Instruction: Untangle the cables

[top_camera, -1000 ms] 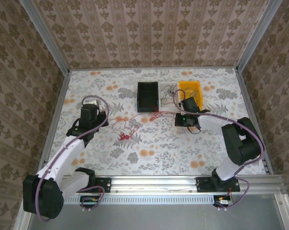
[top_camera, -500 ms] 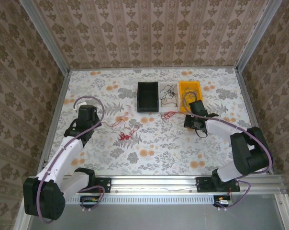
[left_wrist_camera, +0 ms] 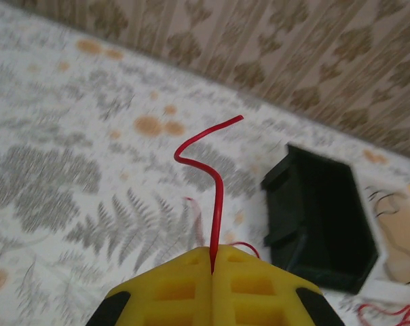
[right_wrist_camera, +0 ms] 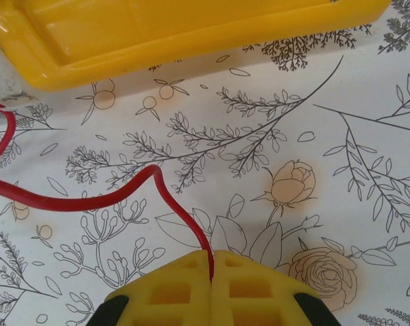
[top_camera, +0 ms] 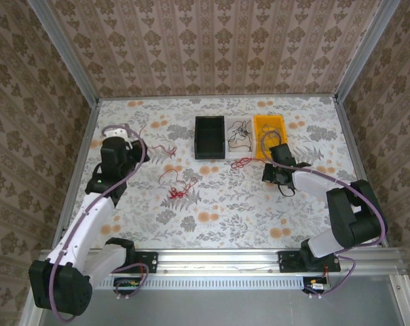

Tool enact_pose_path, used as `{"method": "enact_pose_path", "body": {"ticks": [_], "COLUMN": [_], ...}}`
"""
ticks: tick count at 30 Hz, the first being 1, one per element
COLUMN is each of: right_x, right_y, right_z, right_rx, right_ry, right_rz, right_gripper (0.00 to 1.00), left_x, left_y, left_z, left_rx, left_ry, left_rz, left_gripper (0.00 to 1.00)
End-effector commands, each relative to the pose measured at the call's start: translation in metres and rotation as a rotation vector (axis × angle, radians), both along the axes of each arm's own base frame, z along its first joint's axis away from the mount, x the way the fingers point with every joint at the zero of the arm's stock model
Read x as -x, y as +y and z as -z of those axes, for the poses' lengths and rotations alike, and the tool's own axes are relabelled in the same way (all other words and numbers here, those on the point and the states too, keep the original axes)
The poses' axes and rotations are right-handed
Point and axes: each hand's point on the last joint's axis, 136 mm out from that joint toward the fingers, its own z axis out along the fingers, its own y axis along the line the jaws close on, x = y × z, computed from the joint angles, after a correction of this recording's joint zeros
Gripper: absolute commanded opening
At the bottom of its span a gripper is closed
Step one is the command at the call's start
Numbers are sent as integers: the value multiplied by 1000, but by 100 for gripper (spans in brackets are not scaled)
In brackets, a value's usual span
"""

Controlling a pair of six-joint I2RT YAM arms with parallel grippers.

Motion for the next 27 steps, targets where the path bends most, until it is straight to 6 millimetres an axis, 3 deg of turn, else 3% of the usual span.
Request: {"method": "enact_pose_path", "body": {"ticks": [1, 5, 8, 15, 27], "right_x": [2, 2, 2, 1, 2], "right_y": [0, 0, 1, 1, 1], "right_z": [6, 5, 6, 5, 4], "right_rx": [-10, -14, -17, -23, -25], "right_ry": [5, -1, -3, -13, -24], "right_rz": [11, 6, 6, 6, 3], "right_gripper": [0, 0, 0, 0, 0], "left_x": [-9, -16, -23, -42, -74], "left_y": [-11, -36, -61, -102, -141], "left_z": [-50, -68, -70, -34, 17], "left_rx": [7, 16, 11, -74, -236], "left_ry": [-143, -184, -178, -93, 40], "left_rz": [18, 79, 141, 188, 224], "left_gripper": [0, 0, 0, 0, 0]}}
